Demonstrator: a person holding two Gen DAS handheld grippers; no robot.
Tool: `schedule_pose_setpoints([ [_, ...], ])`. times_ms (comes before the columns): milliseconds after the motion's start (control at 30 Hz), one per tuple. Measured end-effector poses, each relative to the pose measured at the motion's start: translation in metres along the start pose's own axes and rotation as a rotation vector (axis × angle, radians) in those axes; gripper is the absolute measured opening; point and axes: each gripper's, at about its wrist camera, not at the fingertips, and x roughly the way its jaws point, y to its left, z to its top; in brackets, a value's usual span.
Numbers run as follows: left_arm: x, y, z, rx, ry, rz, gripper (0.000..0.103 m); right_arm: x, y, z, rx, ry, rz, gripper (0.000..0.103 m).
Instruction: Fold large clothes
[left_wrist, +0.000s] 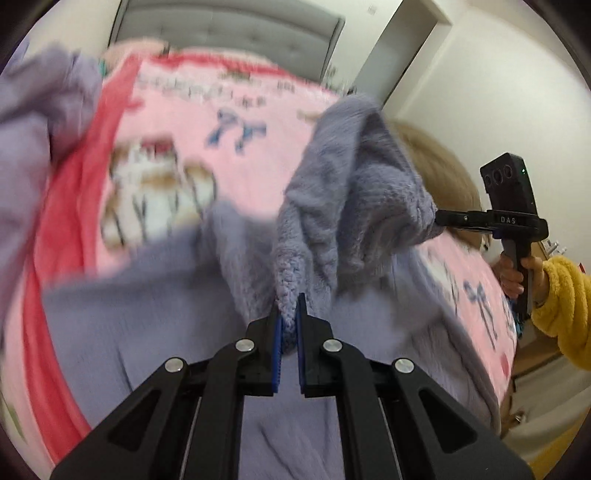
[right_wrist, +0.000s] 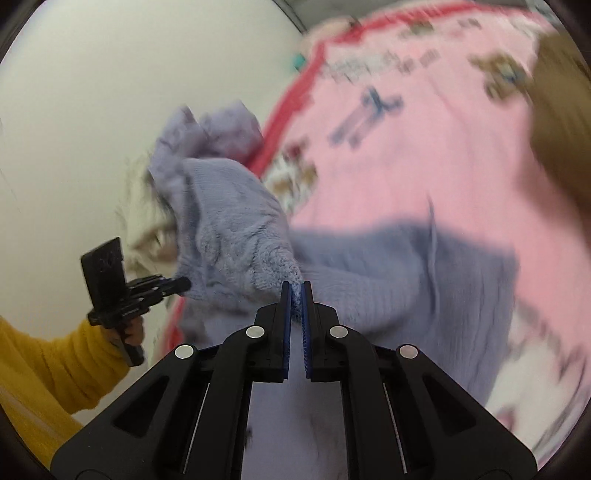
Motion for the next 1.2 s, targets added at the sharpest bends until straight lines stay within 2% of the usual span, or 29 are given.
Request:
schedule_pose_setpoints([
  [67,0.005,-0.002,-0.017,-0.013,0.03,0.001,0.006,0.005,-0.004,-0.021,0.037,0.034,0.003,0.005],
  [133,0.011,0.002,-0.036,-0.022,0.045,0.061,0.007,0.01,-0.005,-0.045,0.055,0.066,-0.008,0.005],
  [200,0.021,0.014,-0.049,-0.091,0.055,0.086,0.007,0.017,-0.008,-0.064,0.071,0.098,-0.051,0.005],
  [267,0.028,0.023,-0.053,-0.132,0.044,0.079,0.009,0.025,-0.011,-0.08,0.072,0.14,-0.104,0.005],
  [300,0.03,0.023,-0.051,-0.119,0.036,0.085,0.009,0.032,-0.015,-0.088,0.08,0.161,-0.141,0.005],
  [367,0.03,0.018,-0.05,-0.099,0.037,0.085,0.009,0.039,-0.02,-0.092,0.1,0.174,-0.152,0.005],
  [433,0.026,0.012,-0.05,-0.075,0.029,0.088,0.011,0.044,-0.024,-0.094,0.115,0.158,-0.169,0.005],
  [533,0.014,0.005,-0.058,-0.071,0.019,0.115,0.022,0.038,-0.023,-0.094,0.153,0.111,-0.14,0.009],
  [600,0.004,0.001,-0.064,-0.098,0.014,0.133,0.046,0.029,-0.017,-0.095,0.134,0.092,-0.154,0.018],
  [667,-0.006,0.0,-0.074,-0.143,-0.001,0.117,0.046,0.022,-0.011,-0.1,0.128,0.071,-0.162,0.046],
  [800,-0.008,-0.013,-0.091,-0.25,-0.016,0.046,0.046,0.008,-0.001,-0.115,0.212,-0.008,-0.088,0.05],
  [867,-0.004,-0.024,-0.096,-0.272,-0.032,0.022,0.046,0.009,0.007,-0.125,0.239,-0.053,-0.079,0.059],
  [967,0.008,-0.035,-0.102,-0.322,-0.064,0.02,0.047,0.015,0.015,-0.137,0.26,-0.094,-0.112,0.059],
  [1133,0.026,-0.036,-0.109,-0.42,-0.136,0.107,0.047,0.047,0.009,-0.147,0.357,-0.106,-0.099,0.059],
  [1200,0.032,-0.031,-0.109,-0.472,-0.143,0.136,0.047,0.057,0.008,-0.146,0.355,-0.098,-0.136,0.054],
])
